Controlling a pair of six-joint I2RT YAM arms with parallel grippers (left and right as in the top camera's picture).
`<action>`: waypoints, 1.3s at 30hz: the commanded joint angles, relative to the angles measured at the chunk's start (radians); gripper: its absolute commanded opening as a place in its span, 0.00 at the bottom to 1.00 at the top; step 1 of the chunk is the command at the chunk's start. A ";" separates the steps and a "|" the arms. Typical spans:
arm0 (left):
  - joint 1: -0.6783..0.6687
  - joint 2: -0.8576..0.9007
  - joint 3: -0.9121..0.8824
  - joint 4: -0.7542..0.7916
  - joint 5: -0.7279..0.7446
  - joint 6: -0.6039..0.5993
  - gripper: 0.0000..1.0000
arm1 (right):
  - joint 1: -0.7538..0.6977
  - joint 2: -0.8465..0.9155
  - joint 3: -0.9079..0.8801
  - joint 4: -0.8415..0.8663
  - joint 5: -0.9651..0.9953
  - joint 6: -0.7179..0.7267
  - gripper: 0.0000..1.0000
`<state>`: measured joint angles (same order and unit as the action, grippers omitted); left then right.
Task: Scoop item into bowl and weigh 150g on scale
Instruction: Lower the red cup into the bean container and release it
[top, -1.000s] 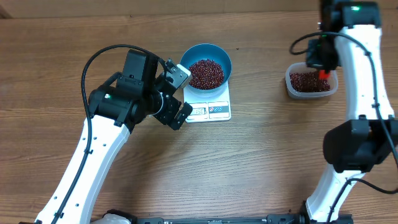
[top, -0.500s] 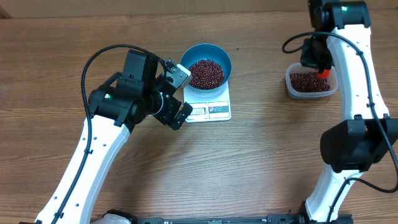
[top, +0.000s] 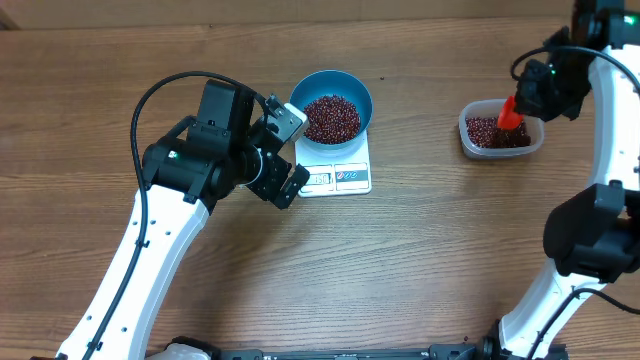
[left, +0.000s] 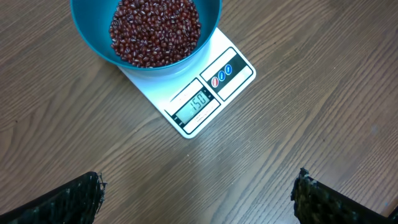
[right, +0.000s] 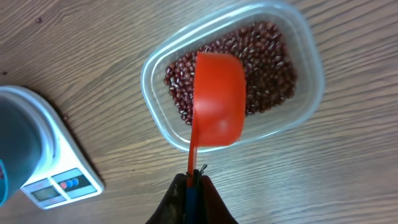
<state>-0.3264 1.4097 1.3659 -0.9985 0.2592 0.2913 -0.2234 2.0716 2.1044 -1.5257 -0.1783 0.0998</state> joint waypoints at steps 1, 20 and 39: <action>0.005 -0.010 0.021 0.004 0.019 -0.007 1.00 | -0.022 0.006 -0.083 0.036 -0.134 -0.056 0.17; 0.005 -0.010 0.021 0.004 0.019 -0.007 1.00 | -0.112 0.005 -0.229 0.098 -0.119 -0.070 1.00; 0.005 -0.010 0.021 0.004 0.019 -0.007 1.00 | -0.103 -0.022 -0.108 -0.106 0.231 0.042 1.00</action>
<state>-0.3264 1.4097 1.3659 -0.9989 0.2592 0.2913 -0.3321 2.0754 1.9083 -1.6199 0.0074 0.1192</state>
